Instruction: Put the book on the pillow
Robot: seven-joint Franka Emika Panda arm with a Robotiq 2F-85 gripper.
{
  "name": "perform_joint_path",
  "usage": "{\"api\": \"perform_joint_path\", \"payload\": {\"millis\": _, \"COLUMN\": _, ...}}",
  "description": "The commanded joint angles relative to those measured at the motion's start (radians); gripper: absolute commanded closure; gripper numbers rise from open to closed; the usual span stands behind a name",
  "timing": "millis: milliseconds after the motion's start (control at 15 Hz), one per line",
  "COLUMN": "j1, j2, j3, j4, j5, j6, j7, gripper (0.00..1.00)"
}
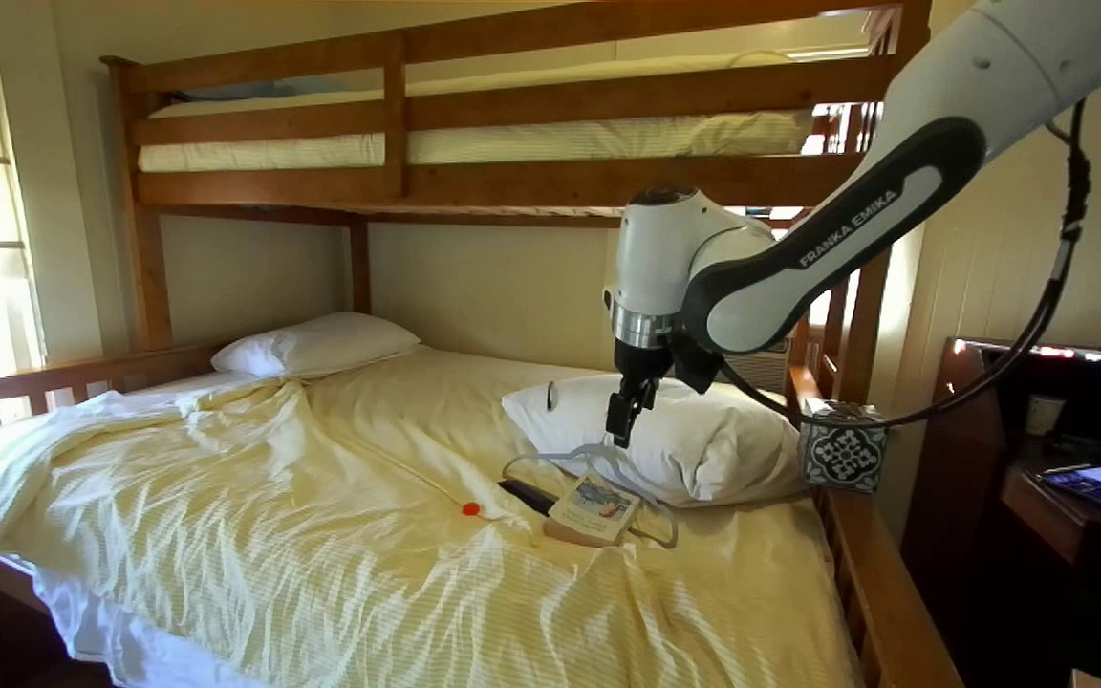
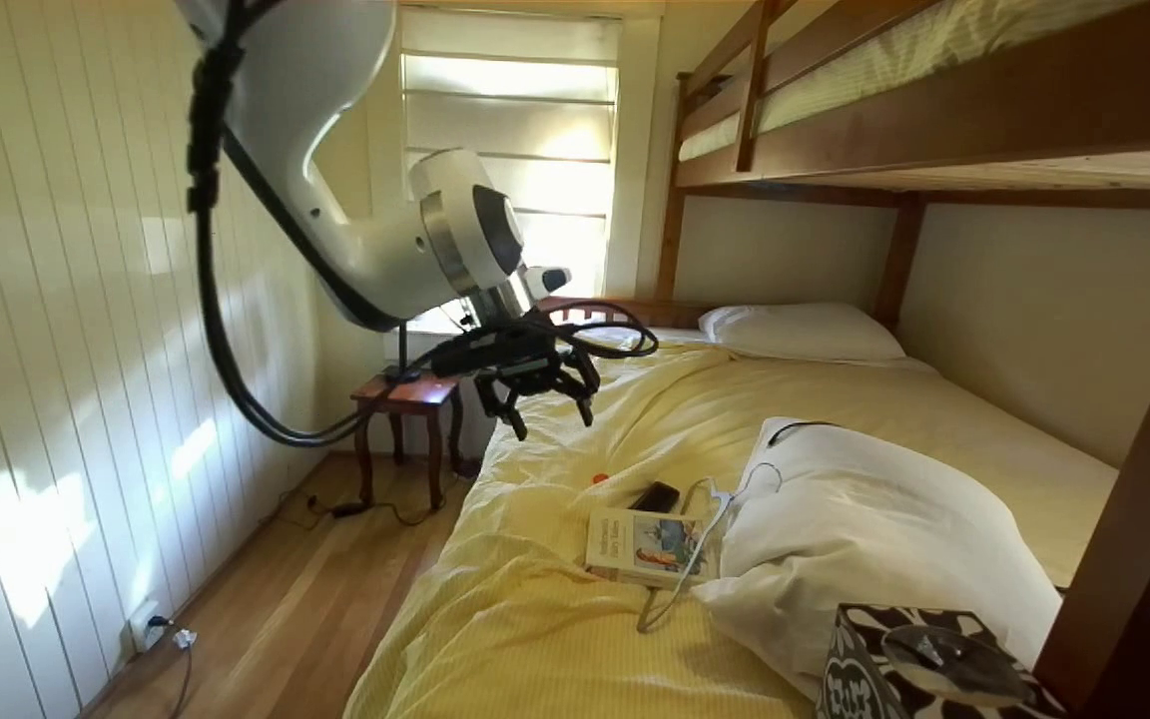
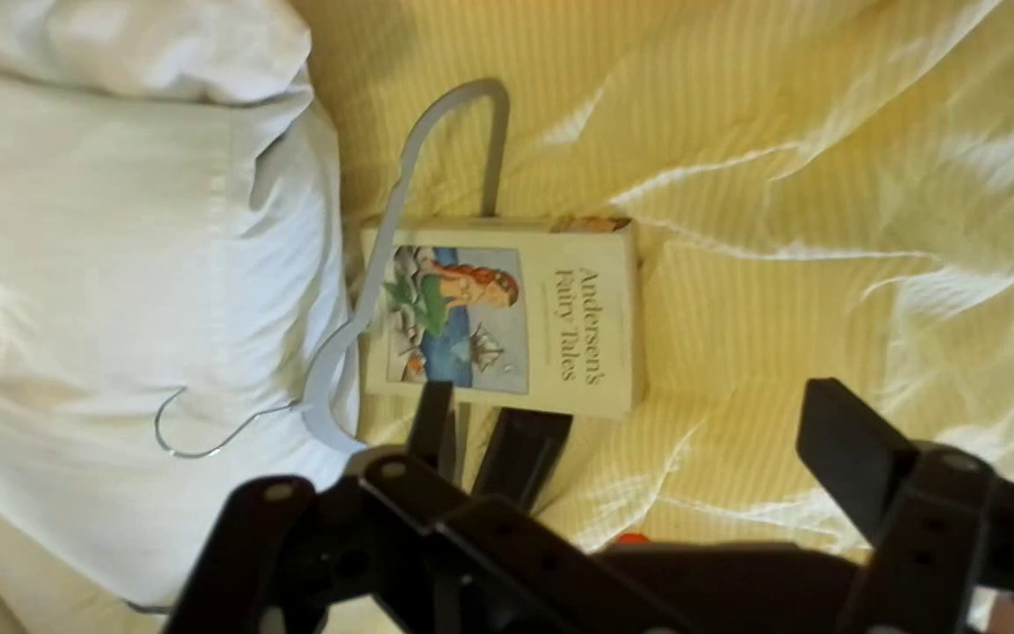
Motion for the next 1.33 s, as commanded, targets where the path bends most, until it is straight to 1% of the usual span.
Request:
{"api": "perform_joint_path", "payload": {"millis": 0, "j1": 0.026, "j2": 0.043, "j3": -0.032, "j4": 0.033, "j5": -0.056, "j6": 0.008, "j7": 0.038, "gripper": 0.0}}
{"api": "perform_joint_path", "payload": {"millis": 133, "j1": 0.032, "j2": 0.085, "j3": -0.044, "j4": 0.055, "j5": -0.067, "j6": 0.011, "j7": 0.051, "gripper": 0.0}}
{"api": "perform_joint_path", "payload": {"millis": 400, "j1": 0.034, "j2": 0.064, "j3": -0.041, "j4": 0.052, "j5": -0.068, "j6": 0.01, "j7": 0.051, "gripper": 0.0}}
{"api": "perform_joint_path", "payload": {"millis": 467, "j1": 0.048, "j2": 0.085, "j3": -0.041, "j4": 0.055, "j5": -0.104, "j6": 0.01, "j7": 0.1, "gripper": 0.0}}
{"api": "perform_joint_path", "payload": {"millis": 533, "j1": 0.058, "j2": 0.113, "j3": -0.041, "j4": 0.067, "j5": -0.111, "j6": -0.007, "j7": 0.131, "gripper": 0.0}}
{"api": "perform_joint_path", "payload": {"millis": 733, "j1": 0.099, "j2": 0.245, "j3": -0.058, "j4": 0.116, "j5": -0.163, "j6": -0.019, "j7": 0.249, "gripper": 0.0}}
{"api": "perform_joint_path", "payload": {"millis": 800, "j1": 0.117, "j2": 0.287, "j3": -0.069, "j4": 0.134, "j5": -0.189, "j6": -0.002, "j7": 0.299, "gripper": 0.0}}
{"api": "perform_joint_path", "payload": {"millis": 933, "j1": 0.173, "j2": 0.363, "j3": -0.111, "j4": 0.185, "j5": -0.298, "j6": 0.004, "j7": 0.441, "gripper": 0.0}}
{"api": "perform_joint_path", "payload": {"millis": 1067, "j1": 0.212, "j2": 0.435, "j3": -0.146, "j4": 0.249, "j5": -0.383, "j6": -0.019, "j7": 0.561, "gripper": 0.0}}
{"api": "perform_joint_path", "payload": {"millis": 1200, "j1": 0.229, "j2": 0.498, "j3": -0.163, "j4": 0.309, "j5": -0.424, "j6": -0.04, "j7": 0.642, "gripper": 0.0}}
{"api": "perform_joint_path", "payload": {"millis": 1267, "j1": 0.227, "j2": 0.523, "j3": -0.163, "j4": 0.338, "j5": -0.415, "j6": -0.062, "j7": 0.655, "gripper": 0.0}}
